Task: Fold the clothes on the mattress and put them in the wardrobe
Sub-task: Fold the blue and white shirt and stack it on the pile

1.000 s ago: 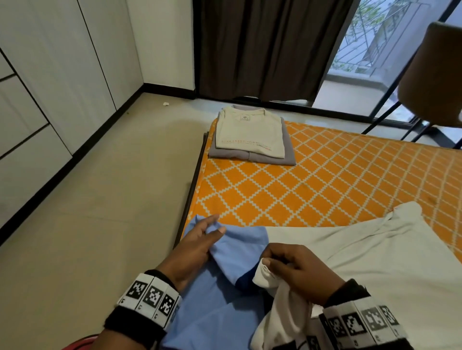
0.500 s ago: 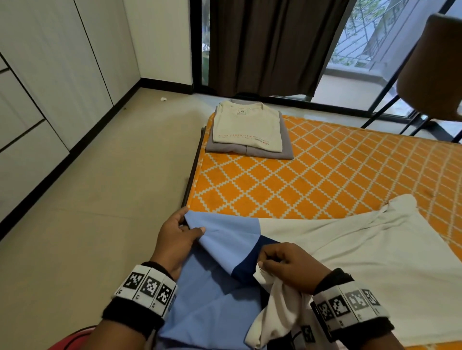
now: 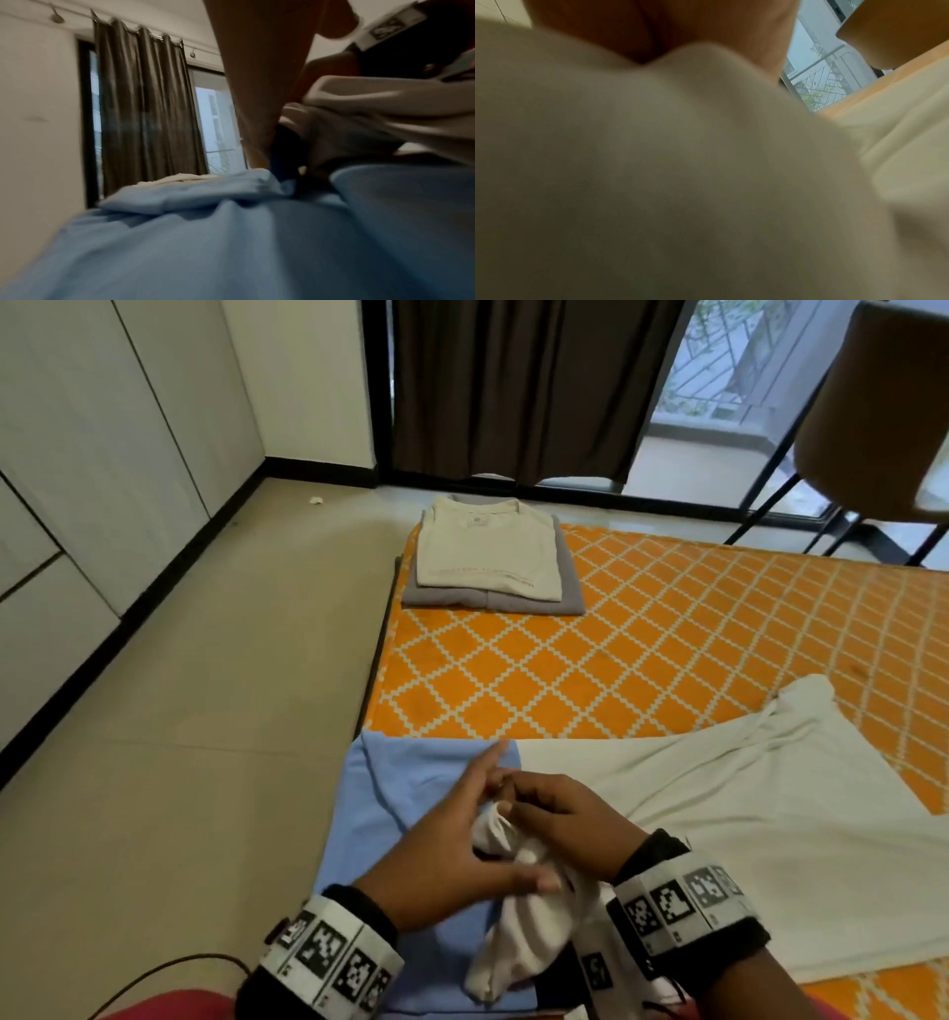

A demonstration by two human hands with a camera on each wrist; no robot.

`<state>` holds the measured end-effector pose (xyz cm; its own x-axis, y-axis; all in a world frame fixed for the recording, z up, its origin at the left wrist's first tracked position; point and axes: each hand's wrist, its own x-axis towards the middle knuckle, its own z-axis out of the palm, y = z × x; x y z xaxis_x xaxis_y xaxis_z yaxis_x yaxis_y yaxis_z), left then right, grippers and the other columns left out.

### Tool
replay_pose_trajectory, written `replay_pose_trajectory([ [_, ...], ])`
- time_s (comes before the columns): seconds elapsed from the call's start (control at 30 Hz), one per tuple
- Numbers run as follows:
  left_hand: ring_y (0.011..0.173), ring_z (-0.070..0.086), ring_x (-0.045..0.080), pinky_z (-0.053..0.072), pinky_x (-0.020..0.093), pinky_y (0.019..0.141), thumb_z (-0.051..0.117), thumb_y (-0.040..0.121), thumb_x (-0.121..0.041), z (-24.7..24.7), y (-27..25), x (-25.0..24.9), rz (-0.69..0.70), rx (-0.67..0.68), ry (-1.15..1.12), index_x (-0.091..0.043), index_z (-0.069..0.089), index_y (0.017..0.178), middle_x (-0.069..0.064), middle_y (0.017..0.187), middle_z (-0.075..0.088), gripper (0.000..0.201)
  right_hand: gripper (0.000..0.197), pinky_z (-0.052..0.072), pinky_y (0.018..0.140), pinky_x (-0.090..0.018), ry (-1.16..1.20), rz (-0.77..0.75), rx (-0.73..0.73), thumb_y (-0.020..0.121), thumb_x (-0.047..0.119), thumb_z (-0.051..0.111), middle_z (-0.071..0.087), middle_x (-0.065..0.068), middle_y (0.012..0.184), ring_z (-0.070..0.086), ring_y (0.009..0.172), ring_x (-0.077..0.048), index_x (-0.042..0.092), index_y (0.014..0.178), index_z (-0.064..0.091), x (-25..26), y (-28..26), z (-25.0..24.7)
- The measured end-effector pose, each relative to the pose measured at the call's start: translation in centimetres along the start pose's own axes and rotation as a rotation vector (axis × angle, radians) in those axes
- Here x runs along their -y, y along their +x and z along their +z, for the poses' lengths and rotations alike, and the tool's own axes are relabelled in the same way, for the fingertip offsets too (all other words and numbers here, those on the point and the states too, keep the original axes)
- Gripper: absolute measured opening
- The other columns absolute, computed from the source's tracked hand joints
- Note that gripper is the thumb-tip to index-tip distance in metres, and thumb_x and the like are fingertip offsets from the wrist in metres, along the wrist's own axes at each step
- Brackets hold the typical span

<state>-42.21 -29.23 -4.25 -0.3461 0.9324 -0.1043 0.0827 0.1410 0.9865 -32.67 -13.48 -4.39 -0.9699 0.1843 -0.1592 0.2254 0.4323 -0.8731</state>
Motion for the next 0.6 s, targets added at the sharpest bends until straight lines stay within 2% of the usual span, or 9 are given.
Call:
replay_pose_trajectory([
  [0.07, 0.104, 0.047, -0.022, 0.046, 0.011, 0.085, 0.077, 0.080, -0.040, 1.7, 0.1, 1.1, -0.037, 0.048, 0.192, -0.048, -0.002, 0.148, -0.037, 0.135, 0.036, 0.103, 0.032, 0.048, 0.078, -0.051, -0.020, 0.002, -0.031, 0.094, 0.032, 0.048, 0.066, -0.013, 0.088, 0.061, 0.082, -0.031, 0.005, 0.090, 0.065, 0.5, 0.1, 0.1],
  [0.1, 0.099, 0.051, -0.019, 0.045, 0.009, 0.080, 0.071, 0.088, -0.032, 1.7, 0.2, 1.7, 0.007, -0.014, 0.255, -0.047, 0.006, 0.147, -0.034, 0.128, 0.046, 0.090, 0.031, 0.048, 0.079, -0.050, -0.026, 0.004, -0.030, 0.097, 0.032, 0.049, 0.065, -0.013, 0.089, 0.061, 0.083, -0.031, 0.006, 0.093, 0.065, 0.7, 0.0, -0.2],
  [0.13, 0.102, 0.055, -0.015, 0.045, 0.011, 0.081, 0.065, 0.092, -0.024, 1.4, 0.5, 2.1, 0.066, -0.103, 0.275, -0.046, 0.022, 0.144, -0.032, 0.123, 0.054, 0.071, 0.027, 0.050, 0.080, -0.046, -0.036, 0.002, -0.031, 0.099, 0.030, 0.050, 0.066, -0.008, 0.091, 0.062, 0.084, -0.026, 0.009, 0.095, 0.066, 0.7, -0.1, -0.9],
  [0.2, 0.107, 0.057, -0.010, 0.046, 0.016, 0.086, 0.059, 0.096, -0.017, 0.4, 0.9, 2.4, 0.101, -0.231, 0.262, -0.044, 0.055, 0.121, -0.030, 0.113, 0.064, 0.037, 0.018, 0.049, 0.076, -0.030, -0.067, 0.020, -0.073, 0.101, 0.021, 0.051, 0.066, 0.003, 0.096, 0.062, 0.082, -0.013, 0.013, 0.100, 0.068, 0.3, -0.3, -3.6],
  [0.27, 0.101, 0.061, -0.006, 0.046, 0.016, 0.083, 0.056, 0.097, -0.014, -0.1, 1.1, 2.4, 0.125, -0.286, 0.225, -0.037, 0.064, 0.105, -0.026, 0.105, 0.068, 0.025, 0.024, 0.045, 0.074, -0.018, -0.204, 0.102, -0.157, 0.097, 0.003, 0.050, 0.066, 0.002, 0.104, 0.059, 0.080, -0.003, 0.017, 0.107, 0.067, -1.1, -0.5, -7.8],
  [0.37, 0.098, 0.063, -0.003, 0.049, 0.017, 0.082, 0.052, 0.098, -0.019, 0.0, 1.0, 1.7, 0.144, -0.320, 0.144, -0.034, 0.066, 0.104, -0.021, 0.103, 0.069, 0.022, 0.051, 0.042, 0.092, -0.031, -0.592, 0.337, -0.061, 0.087, -0.009, 0.041, 0.062, 0.003, 0.121, 0.053, 0.109, -0.020, 0.027, 0.116, 0.063, -5.2, -0.5, -14.7],
  [0.47, 0.096, 0.063, -0.004, 0.048, 0.014, 0.080, 0.048, 0.094, -0.031, -0.3, 1.5, 1.9, 0.121, -0.372, 0.111, -0.044, 0.062, 0.106, -0.020, 0.101, 0.070, 0.022, 0.050, 0.034, 0.097, -0.037, -1.008, 0.591, 0.123, 0.089, 0.007, 0.047, 0.055, 0.012, 0.127, 0.041, 0.121, -0.027, 0.047, 0.118, 0.054, -8.2, -1.2, -20.3],
  [0.53, 0.096, 0.063, -0.002, 0.048, 0.017, 0.083, 0.048, 0.093, -0.033, -0.8, 2.0, 2.3, 0.115, -0.422, 0.090, -0.044, 0.061, 0.105, -0.017, 0.100, 0.070, 0.021, 0.046, 0.028, 0.111, -0.046, -1.225, 0.775, 0.245, 0.094, 0.024, 0.051, 0.043, 0.003, 0.143, 0.033, 0.133, -0.033, 0.046, 0.135, 0.044, -9.2, -1.8, -23.3],
  [0.6, 0.100, 0.063, 0.001, 0.048, 0.021, 0.087, 0.048, 0.093, -0.033, -1.3, 2.6, 2.6, 0.111, -0.450, 0.073, -0.041, 0.062, 0.107, -0.014, 0.104, 0.070, 0.022, 0.051, 0.021, 0.115, -0.050, -1.388, 0.886, 0.364, 0.098, 0.032, 0.049, 0.033, 0.002, 0.152, 0.022, 0.142, -0.032, 0.038, 0.146, 0.034, -10.0, -2.1, -26.0],
])
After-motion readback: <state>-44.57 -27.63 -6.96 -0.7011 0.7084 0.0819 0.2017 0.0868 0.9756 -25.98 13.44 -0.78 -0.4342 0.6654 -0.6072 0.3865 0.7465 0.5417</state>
